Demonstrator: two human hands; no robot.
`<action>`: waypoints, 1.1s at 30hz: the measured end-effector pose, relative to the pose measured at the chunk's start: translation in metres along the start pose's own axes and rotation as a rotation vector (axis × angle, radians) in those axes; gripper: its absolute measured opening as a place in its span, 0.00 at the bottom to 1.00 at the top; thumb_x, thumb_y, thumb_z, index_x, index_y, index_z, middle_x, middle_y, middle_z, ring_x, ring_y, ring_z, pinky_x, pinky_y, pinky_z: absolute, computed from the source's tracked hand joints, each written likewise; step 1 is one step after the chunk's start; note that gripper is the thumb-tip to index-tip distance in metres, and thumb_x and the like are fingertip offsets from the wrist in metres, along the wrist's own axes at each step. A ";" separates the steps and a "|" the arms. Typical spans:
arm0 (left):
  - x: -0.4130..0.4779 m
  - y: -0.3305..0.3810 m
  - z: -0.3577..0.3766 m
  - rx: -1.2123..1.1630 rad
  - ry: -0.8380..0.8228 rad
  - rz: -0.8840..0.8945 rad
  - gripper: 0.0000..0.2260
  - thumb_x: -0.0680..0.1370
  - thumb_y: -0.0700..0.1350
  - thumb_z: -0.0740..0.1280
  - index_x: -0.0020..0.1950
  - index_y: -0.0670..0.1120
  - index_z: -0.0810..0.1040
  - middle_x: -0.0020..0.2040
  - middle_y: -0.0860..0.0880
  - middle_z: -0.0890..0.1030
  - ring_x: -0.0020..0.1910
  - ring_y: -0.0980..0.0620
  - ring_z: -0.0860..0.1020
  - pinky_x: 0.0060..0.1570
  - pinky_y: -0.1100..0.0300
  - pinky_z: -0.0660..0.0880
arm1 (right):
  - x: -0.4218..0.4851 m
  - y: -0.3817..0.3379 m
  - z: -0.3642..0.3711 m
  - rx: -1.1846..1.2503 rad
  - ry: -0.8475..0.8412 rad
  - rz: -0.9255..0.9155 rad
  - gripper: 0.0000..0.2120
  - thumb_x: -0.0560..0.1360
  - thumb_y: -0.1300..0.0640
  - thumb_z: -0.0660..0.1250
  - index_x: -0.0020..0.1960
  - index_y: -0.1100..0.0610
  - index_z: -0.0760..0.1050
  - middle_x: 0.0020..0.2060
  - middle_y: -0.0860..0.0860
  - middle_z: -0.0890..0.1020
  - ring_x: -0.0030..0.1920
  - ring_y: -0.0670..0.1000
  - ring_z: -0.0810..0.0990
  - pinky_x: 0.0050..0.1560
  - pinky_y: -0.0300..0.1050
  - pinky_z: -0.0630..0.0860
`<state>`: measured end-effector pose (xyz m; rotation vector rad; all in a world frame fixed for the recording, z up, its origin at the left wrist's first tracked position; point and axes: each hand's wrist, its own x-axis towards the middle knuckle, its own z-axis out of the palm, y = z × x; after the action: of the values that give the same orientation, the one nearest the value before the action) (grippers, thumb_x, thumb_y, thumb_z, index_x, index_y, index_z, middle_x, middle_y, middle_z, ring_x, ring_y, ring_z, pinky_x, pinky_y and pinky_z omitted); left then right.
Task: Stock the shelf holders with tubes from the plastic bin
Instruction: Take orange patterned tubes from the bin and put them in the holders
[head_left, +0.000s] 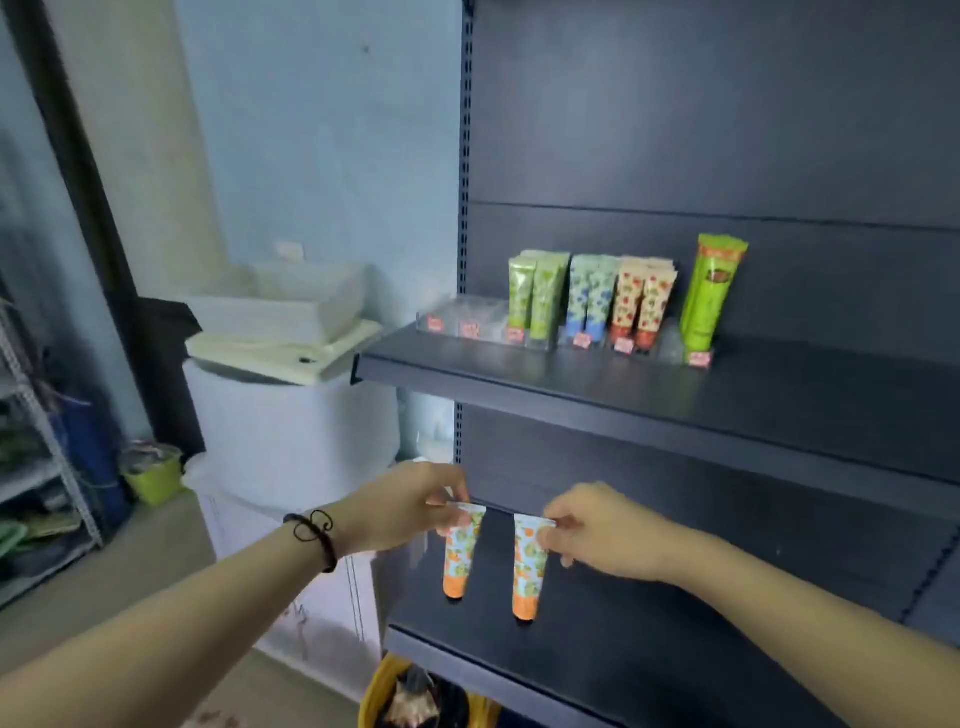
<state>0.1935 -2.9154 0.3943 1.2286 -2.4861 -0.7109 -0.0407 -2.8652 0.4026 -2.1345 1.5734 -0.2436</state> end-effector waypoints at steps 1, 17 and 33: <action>0.000 0.011 -0.020 -0.009 0.027 0.018 0.08 0.77 0.46 0.68 0.39 0.52 0.70 0.35 0.57 0.79 0.33 0.64 0.77 0.37 0.71 0.70 | -0.001 -0.012 -0.019 -0.025 0.031 -0.026 0.16 0.77 0.53 0.62 0.32 0.57 0.72 0.33 0.55 0.82 0.31 0.44 0.75 0.38 0.44 0.72; 0.085 0.043 -0.229 -0.041 0.146 0.206 0.03 0.75 0.44 0.70 0.43 0.46 0.78 0.38 0.47 0.83 0.38 0.51 0.82 0.33 0.65 0.74 | 0.080 -0.116 -0.203 0.027 0.257 0.016 0.08 0.77 0.55 0.66 0.40 0.52 0.80 0.33 0.46 0.81 0.31 0.40 0.79 0.38 0.41 0.77; 0.249 -0.033 -0.286 -0.184 0.286 0.151 0.04 0.77 0.37 0.66 0.43 0.42 0.79 0.35 0.49 0.80 0.31 0.55 0.79 0.25 0.72 0.71 | 0.260 -0.097 -0.265 -0.177 0.579 0.238 0.05 0.72 0.61 0.70 0.41 0.54 0.76 0.38 0.49 0.82 0.41 0.48 0.80 0.48 0.48 0.79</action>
<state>0.1941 -3.2190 0.6245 0.9884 -2.1984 -0.6565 0.0178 -3.1571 0.6451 -2.0872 2.2257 -0.7140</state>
